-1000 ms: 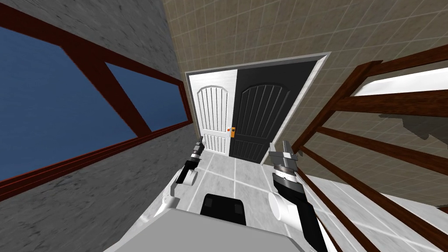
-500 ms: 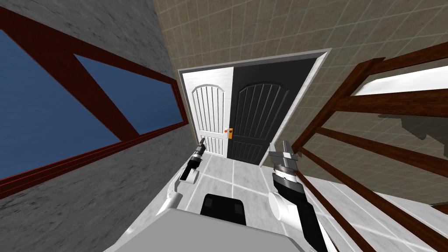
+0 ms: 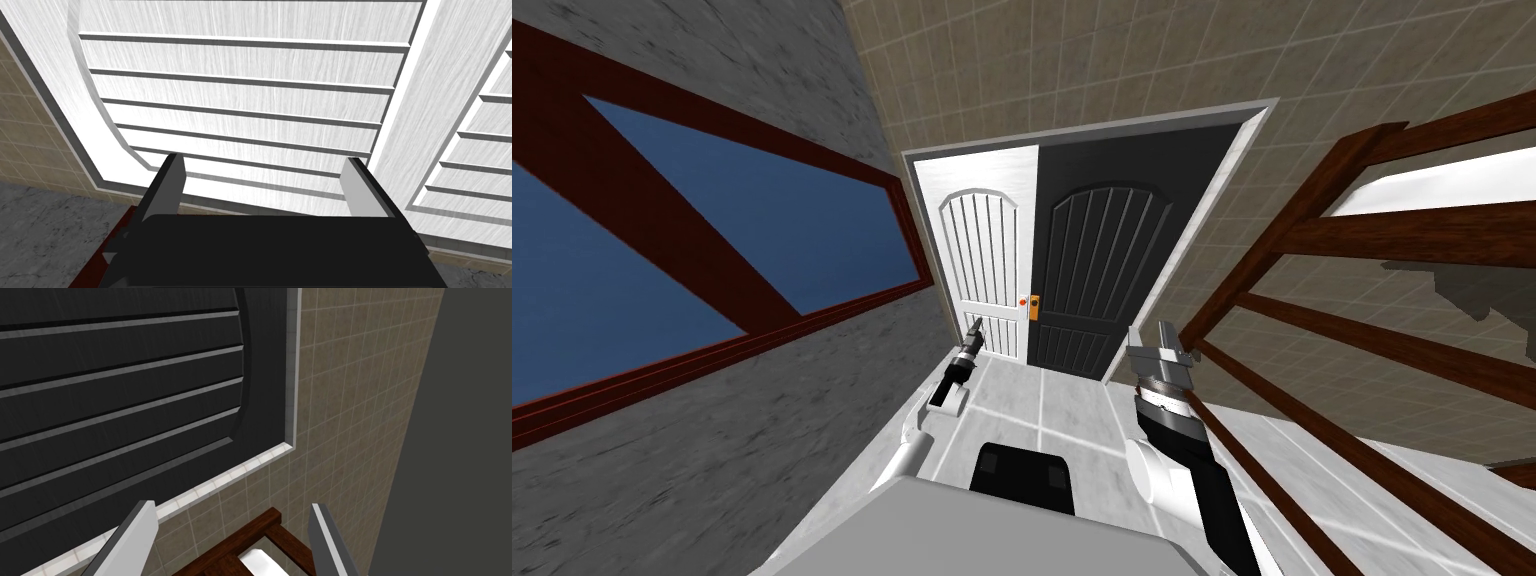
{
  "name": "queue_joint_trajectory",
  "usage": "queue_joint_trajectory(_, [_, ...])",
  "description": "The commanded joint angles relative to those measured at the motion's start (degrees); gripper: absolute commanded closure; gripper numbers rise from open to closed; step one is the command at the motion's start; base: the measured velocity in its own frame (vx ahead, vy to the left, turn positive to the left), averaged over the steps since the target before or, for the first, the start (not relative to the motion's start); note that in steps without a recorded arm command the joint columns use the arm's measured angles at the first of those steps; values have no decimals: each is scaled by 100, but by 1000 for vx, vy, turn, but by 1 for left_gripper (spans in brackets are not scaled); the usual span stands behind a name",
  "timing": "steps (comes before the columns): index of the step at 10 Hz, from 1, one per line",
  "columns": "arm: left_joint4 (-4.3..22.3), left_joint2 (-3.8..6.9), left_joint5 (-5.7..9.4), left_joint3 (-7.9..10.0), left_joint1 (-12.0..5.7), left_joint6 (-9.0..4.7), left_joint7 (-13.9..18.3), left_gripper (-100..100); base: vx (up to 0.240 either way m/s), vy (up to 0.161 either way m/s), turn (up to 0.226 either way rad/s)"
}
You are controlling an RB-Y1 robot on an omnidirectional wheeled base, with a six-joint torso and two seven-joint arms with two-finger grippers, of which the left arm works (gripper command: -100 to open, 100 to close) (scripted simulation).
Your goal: Pull the door open
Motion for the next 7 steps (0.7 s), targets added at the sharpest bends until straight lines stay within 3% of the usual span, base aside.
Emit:
queue_joint_trajectory(1, [195,15,22,1,-59,-15,16,-100,92,-59,-29])
queue_joint_trajectory(7, [872,52,96,17,-364,27,56,-100,110,-57,-32])
